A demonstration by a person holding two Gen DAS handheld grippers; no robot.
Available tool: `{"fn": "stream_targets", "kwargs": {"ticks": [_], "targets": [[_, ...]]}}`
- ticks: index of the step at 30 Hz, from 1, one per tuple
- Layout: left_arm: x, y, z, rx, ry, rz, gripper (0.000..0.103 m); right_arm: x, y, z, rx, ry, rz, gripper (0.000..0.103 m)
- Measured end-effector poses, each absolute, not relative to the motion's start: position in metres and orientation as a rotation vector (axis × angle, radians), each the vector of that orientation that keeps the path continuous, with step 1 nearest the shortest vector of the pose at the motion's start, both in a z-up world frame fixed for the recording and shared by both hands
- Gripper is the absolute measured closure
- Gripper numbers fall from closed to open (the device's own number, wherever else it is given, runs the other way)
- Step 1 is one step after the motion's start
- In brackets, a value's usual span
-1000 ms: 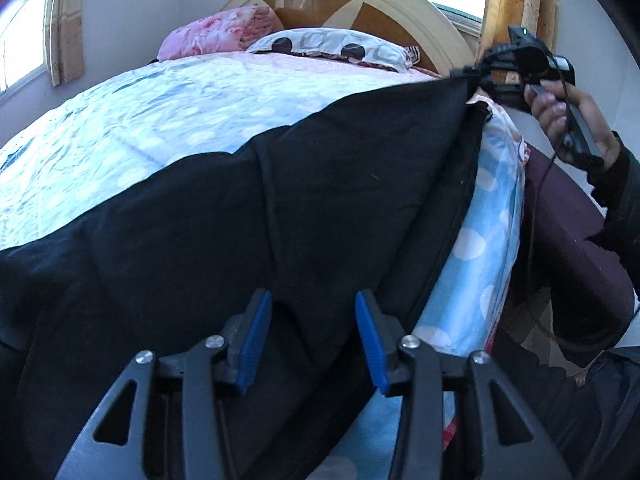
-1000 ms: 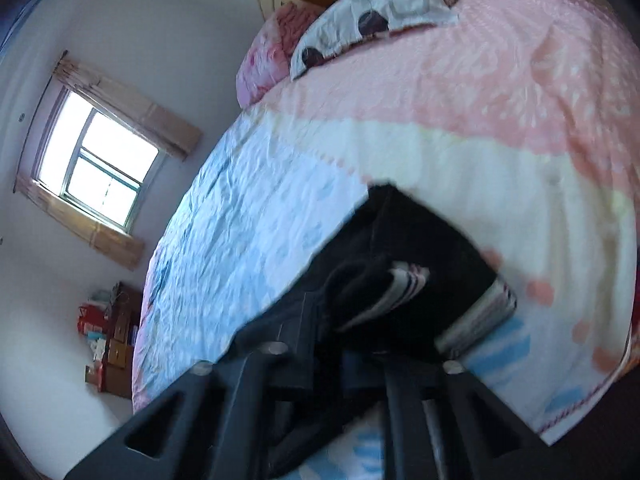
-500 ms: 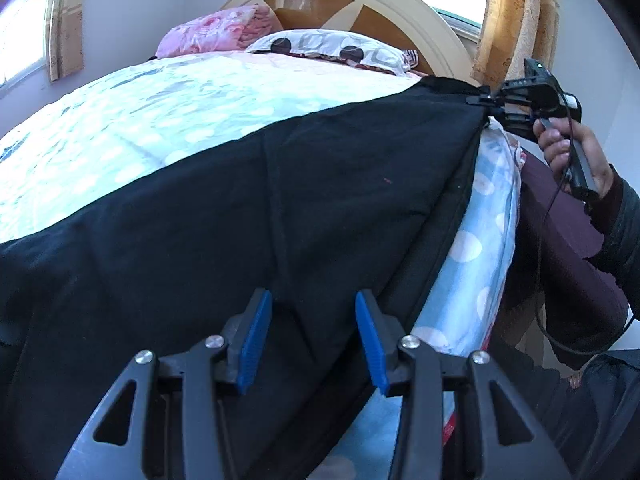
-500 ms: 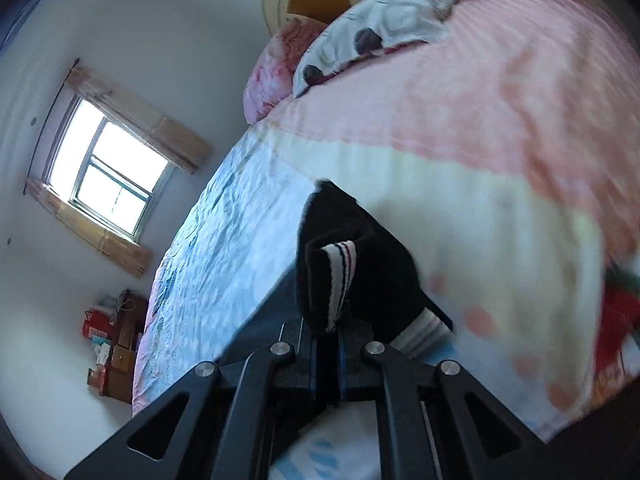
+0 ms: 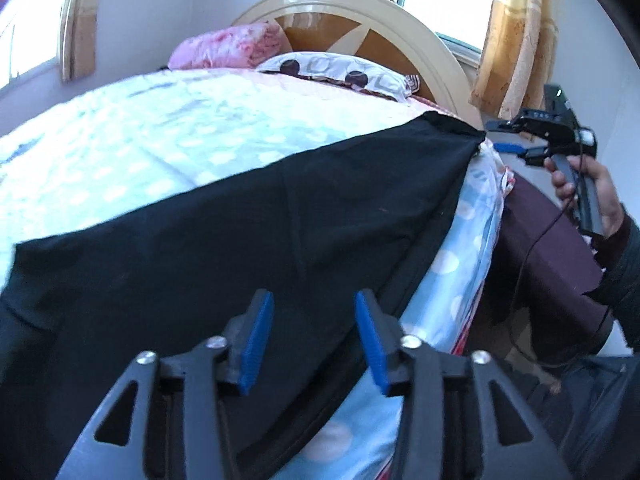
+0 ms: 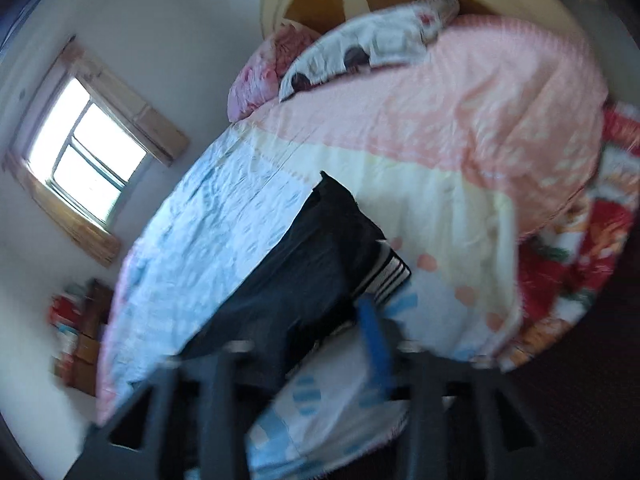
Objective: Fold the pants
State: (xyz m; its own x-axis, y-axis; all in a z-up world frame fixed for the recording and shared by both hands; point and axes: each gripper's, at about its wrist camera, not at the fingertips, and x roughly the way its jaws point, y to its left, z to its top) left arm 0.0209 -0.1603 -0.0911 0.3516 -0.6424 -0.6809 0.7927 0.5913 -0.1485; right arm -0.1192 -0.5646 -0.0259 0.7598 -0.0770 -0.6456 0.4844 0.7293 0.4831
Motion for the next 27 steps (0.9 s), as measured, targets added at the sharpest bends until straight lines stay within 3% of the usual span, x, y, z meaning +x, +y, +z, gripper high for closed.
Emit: {"fn": "stream_targets", "kwargs": {"ticks": [6,10,11,27], "targets": [[0.009,-0.151,-0.094,0.313,0.748,-0.883,0.055,-0.104,-0.474,-0.016,0.344,0.705,-0.188,0.048],[0.008,-0.155,-0.106,0.348,0.769,-0.877,0.055,-0.088,-0.389,-0.035,-0.109,0.750,-0.102,0.049],[0.008,-0.157,-0.107,0.352,0.772,-0.878,0.055,-0.086,-0.378,-0.039,-0.170,0.755,-0.076,0.053],[-0.003,-0.192,-0.122,0.507,0.741,-0.875,0.055,-0.063,-0.334,-0.094,-0.529,0.898,0.022,0.056]]}}
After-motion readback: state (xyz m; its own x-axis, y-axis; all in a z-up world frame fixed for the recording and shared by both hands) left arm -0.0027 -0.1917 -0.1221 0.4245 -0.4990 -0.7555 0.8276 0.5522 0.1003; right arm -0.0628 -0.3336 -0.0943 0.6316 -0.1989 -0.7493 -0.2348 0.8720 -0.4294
